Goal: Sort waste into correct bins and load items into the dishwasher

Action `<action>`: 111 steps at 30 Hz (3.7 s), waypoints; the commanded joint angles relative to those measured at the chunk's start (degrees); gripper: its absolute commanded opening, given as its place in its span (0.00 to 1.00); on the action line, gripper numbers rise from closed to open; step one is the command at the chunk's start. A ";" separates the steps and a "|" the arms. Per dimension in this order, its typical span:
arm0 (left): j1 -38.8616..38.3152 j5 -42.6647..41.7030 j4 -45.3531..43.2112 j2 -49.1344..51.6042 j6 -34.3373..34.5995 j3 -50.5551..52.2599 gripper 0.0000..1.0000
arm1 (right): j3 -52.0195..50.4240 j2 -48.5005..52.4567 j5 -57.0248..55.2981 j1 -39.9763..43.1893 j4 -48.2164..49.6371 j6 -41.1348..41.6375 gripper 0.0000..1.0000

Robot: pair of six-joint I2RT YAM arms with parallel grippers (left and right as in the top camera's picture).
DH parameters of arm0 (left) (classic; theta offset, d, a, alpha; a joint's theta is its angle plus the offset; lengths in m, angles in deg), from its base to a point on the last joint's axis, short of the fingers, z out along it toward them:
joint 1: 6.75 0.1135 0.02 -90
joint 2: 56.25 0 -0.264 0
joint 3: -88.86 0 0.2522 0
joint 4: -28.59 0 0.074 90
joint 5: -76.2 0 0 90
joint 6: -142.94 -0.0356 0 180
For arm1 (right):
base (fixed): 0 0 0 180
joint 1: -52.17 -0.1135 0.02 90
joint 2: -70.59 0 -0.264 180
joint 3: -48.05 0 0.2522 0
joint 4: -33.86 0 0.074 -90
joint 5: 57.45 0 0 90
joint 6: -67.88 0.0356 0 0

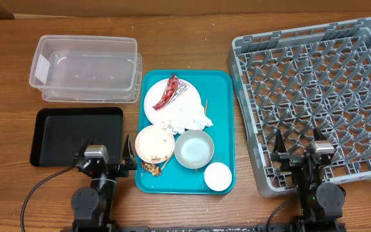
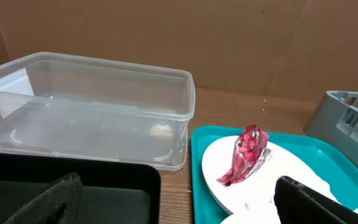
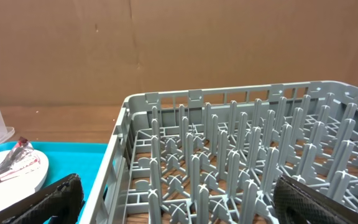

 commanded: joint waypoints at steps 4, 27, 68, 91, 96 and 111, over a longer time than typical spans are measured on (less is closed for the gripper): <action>-0.11 0.39 0.02 -0.50 0.57 0.28 1.00 | -0.61 -0.50 -0.55 -0.07 0.44 -0.02 1.00; -0.11 -4.28 17.79 10.78 5.49 -16.81 1.00 | 17.90 4.57 0.07 -0.07 -18.38 15.52 1.00; -5.75 -10.51 45.20 75.23 -2.75 -65.83 1.00 | 72.61 63.93 4.57 -0.07 -69.59 15.26 1.00; -15.89 -0.98 28.39 107.71 -9.31 -73.37 0.64 | 72.89 64.22 2.95 -0.07 -72.39 13.33 1.00; -16.02 -3.23 28.59 109.53 -9.29 -73.37 0.52 | 72.89 64.22 2.95 -0.07 -72.52 13.35 1.00; -15.65 -3.32 31.34 108.69 -4.48 -75.45 0.04 | 72.89 64.22 2.93 -0.07 -73.90 13.53 1.00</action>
